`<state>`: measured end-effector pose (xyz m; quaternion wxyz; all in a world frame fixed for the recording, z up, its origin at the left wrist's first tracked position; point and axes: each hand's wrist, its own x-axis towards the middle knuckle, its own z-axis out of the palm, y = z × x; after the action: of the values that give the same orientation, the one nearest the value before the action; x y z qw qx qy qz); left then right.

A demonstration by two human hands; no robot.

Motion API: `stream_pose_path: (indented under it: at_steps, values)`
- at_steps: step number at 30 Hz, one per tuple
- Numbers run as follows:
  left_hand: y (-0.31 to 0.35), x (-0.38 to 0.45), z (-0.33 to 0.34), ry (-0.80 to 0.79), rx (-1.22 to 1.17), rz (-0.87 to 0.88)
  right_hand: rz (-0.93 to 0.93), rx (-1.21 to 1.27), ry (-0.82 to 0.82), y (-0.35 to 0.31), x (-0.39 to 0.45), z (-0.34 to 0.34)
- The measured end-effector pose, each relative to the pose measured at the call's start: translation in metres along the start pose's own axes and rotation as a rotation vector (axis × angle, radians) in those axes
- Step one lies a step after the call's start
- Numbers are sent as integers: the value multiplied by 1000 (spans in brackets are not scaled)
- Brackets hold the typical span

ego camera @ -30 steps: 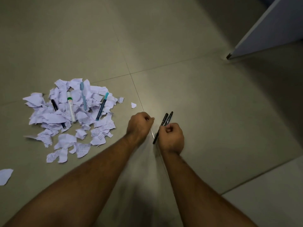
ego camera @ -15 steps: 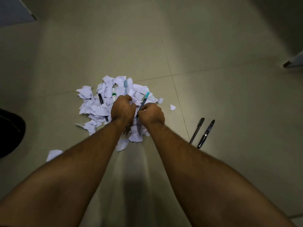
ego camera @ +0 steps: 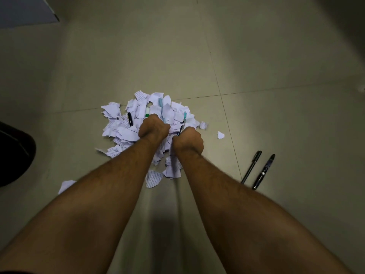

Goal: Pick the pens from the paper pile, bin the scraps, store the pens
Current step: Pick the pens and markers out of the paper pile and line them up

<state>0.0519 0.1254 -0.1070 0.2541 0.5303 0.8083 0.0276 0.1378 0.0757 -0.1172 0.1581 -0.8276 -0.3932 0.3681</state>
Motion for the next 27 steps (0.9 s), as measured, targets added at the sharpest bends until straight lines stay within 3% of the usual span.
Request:
stream_pose_path:
  at_steps: [11, 15, 18, 27]
  values:
    - [-12, -12, -13, -17, -272, -199, 52, 409, 46, 20, -30, -7]
    - [-15, -16, -12, -178, -591, -212, 76, 491, 88, 24, -43, -8]
    - [-10, -33, -16, -259, -691, -269, 140, 579, 98, 29, -52, -11]
    - [30, -88, -5, -157, -680, 41, 208, 710, 242, 56, -62, -55]
